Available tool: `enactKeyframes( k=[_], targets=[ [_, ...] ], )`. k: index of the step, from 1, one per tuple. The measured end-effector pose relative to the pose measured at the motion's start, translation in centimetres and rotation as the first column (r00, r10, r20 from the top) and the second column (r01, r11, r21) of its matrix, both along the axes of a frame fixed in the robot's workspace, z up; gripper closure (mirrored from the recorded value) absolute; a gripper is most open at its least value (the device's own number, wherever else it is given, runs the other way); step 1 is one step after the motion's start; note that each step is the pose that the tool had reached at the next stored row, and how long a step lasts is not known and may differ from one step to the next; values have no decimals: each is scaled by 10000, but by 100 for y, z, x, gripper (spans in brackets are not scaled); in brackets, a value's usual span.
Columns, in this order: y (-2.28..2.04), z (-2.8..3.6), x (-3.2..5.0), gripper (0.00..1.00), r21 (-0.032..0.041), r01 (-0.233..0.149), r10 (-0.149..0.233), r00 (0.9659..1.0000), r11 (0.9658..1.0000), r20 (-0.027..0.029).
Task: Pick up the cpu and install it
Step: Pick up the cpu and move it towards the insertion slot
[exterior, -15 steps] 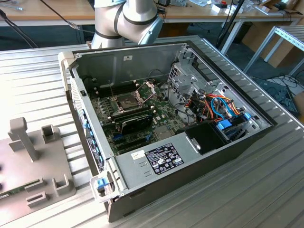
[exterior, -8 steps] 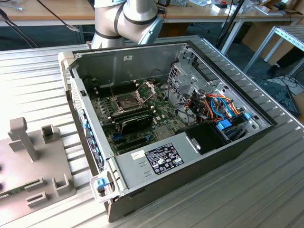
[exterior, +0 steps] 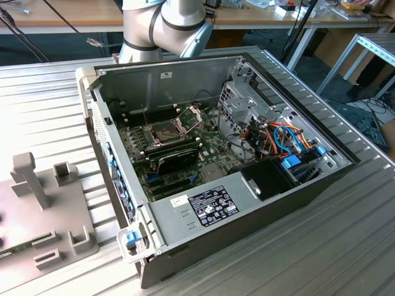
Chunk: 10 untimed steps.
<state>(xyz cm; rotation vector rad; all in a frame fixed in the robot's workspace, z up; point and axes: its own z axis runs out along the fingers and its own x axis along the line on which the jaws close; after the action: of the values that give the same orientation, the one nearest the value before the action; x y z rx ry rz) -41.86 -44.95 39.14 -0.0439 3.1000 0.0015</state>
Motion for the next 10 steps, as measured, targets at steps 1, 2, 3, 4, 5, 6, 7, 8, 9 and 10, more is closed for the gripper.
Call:
enactKeyframes(
  k=[1, 2, 3, 4, 5, 6, 7, 8, 9, 10],
  targets=[
    [0, -1, 30, 45, 0, 0, 0, 10000, 10000, 1],
    [0, -1, 52, 45, 1, 0, 0, 10000, 10000, 1],
    [0, -1, 79, 45, 1, 0, 0, 10000, 10000, 1],
    [0, 0, 102, 45, 0, 0, 0, 10000, 10000, 0],
    [0, 0, 125, 45, 0, -1, 1, 10000, 10000, 0],
    [0, 0, 145, 45, 1, -1, 1, 10000, 10000, 1],
    [0, 0, 163, 45, 0, -1, 1, 10000, 10000, 1],
    [0, -1, 183, 45, 1, -1, 1, 10000, 10000, 1],
    [0, -1, 234, 45, 1, 0, 0, 10000, 10000, 1],
    [0, 0, 273, 45, 0, 0, 0, 10000, 10000, 0]
  ],
)
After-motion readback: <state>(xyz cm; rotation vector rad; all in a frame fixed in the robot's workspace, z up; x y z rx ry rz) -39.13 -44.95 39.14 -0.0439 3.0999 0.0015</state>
